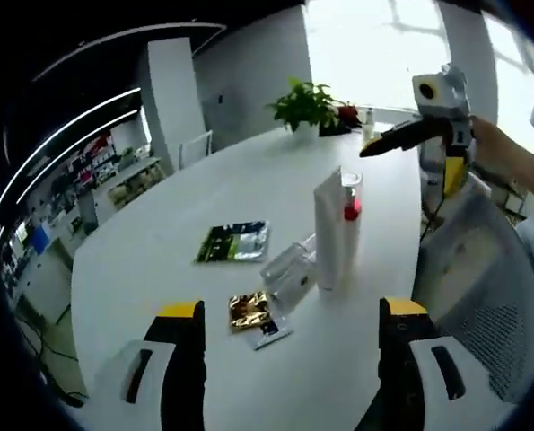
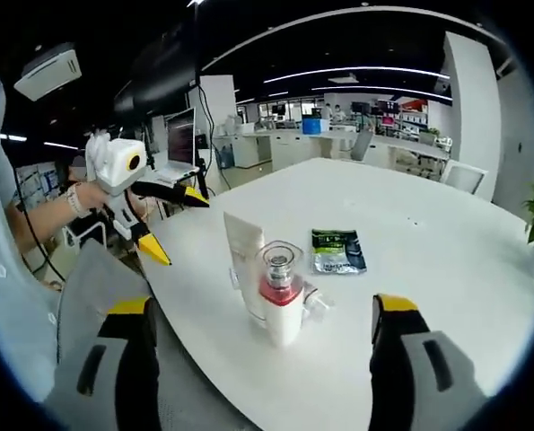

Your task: Arrange the skincare products in the storage area until every visible bottle or jar stands upright without overlapping.

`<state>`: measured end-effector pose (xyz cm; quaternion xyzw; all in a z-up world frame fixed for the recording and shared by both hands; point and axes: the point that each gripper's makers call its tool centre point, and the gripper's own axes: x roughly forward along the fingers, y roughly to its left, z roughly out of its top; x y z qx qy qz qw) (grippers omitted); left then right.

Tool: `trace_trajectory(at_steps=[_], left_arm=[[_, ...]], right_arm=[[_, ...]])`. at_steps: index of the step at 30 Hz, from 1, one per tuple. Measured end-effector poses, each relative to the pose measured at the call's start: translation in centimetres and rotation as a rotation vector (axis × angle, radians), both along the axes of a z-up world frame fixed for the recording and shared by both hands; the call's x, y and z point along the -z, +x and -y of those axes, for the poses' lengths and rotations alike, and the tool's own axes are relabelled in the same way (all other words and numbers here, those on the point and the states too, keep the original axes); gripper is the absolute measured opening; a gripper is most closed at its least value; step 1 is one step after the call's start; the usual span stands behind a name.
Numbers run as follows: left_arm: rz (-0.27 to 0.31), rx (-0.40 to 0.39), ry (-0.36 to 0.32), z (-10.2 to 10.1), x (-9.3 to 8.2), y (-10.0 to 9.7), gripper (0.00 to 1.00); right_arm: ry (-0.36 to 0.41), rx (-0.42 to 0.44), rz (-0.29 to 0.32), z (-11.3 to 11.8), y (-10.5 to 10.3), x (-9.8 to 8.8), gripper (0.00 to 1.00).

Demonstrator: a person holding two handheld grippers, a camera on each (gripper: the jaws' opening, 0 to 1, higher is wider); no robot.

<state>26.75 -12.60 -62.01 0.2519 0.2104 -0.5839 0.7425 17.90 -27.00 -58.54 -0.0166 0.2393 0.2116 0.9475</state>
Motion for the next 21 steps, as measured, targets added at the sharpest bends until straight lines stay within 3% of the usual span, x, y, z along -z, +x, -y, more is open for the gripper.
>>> trace_trajectory(at_steps=[3, 8, 16, 21], left_arm=[[0.032, 0.026, 0.046, 0.6, 0.9, 0.7, 0.67], [0.011, 0.082, 0.066, 2.4, 2.0, 1.2, 0.51], [0.046, 0.2, 0.135, 4.7, 4.3, 2.3, 0.31], [0.051, 0.266, 0.204, 5.8, 6.0, 2.7, 0.28]], right_arm=[[0.006, 0.009, -0.006, 0.3, 0.2, 0.3, 1.0], [0.016, 0.025, -0.016, 0.8, 0.4, 0.7, 1.0], [0.029, 0.033, -0.044, 1.3, 0.5, 1.6, 1.0], [0.025, 0.034, -0.058, 1.5, 0.7, 2.0, 1.0]])
